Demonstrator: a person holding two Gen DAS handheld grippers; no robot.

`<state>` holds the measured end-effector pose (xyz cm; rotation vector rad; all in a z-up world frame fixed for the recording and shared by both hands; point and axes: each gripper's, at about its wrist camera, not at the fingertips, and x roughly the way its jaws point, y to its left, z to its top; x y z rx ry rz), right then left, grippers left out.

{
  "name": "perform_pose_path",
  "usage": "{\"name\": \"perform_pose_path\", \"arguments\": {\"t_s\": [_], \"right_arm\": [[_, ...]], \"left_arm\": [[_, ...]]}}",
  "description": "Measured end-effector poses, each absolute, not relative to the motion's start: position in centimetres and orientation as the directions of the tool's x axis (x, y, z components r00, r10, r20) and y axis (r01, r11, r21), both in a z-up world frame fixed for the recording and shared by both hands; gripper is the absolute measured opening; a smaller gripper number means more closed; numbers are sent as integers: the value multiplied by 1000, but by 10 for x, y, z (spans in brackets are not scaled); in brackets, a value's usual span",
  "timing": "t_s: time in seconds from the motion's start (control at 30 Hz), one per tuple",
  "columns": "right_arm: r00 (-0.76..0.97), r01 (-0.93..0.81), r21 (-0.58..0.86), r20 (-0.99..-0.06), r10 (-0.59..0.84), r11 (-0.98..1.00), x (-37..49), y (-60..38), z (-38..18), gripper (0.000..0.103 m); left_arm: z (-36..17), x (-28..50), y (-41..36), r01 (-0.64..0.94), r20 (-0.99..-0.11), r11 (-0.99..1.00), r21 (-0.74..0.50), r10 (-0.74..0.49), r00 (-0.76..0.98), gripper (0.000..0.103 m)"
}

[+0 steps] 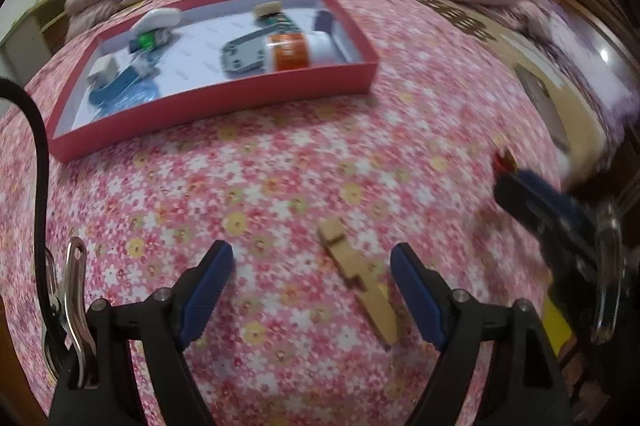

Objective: Organize rigid objects
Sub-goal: 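Grasp the light wooden stick with the left gripper while right gripper holds the car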

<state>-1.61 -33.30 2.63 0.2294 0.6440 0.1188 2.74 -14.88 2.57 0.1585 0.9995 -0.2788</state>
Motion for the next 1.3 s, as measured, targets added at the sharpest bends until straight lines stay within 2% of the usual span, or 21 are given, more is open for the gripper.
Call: {"name": "perform_pose_path", "arguments": {"t_s": [0.1,0.23,0.27,0.53,0.63,0.7,0.77,0.83,1.0,1.17,1.3], "right_arm": [[794,-38,243,-581,177,969,-16,-331,28,34],[794,-41,235,-583,174,971,-17,-328,30,34],[794,-43,233,-583,174,972,-18,-327,31,34],[776,-86,224,-596,206,971,-14,-309,28,34],[766,-107,214,-605,218,971,-13,-299,26,34],[758,-121,210,-612,227,970,-13,-293,25,34],[753,-130,205,-616,231,970,-13,-289,24,34],[748,-138,202,-620,236,970,-13,-285,22,34],[739,-146,200,-629,241,969,-12,-280,19,34],[737,-156,195,-630,246,968,-13,-276,20,34],[734,-163,194,-632,250,967,-12,-274,19,34]], "left_arm": [[23,23,-157,336,-850,940,56,-132,510,61],[23,25,-155,362,-851,930,62,-140,506,25],[24,25,-150,367,-850,928,70,-137,509,21],[25,38,-93,307,-817,938,160,-49,575,21],[26,44,-76,300,-814,941,155,-50,579,34],[28,45,-68,298,-820,945,134,-64,569,39],[31,40,-62,319,-824,941,111,-92,559,53],[31,30,-56,340,-823,935,103,-111,557,60],[20,16,-50,342,-814,925,165,-68,577,65],[22,23,-39,241,-772,937,252,44,634,65],[24,29,-23,187,-766,952,244,71,639,65]]}}
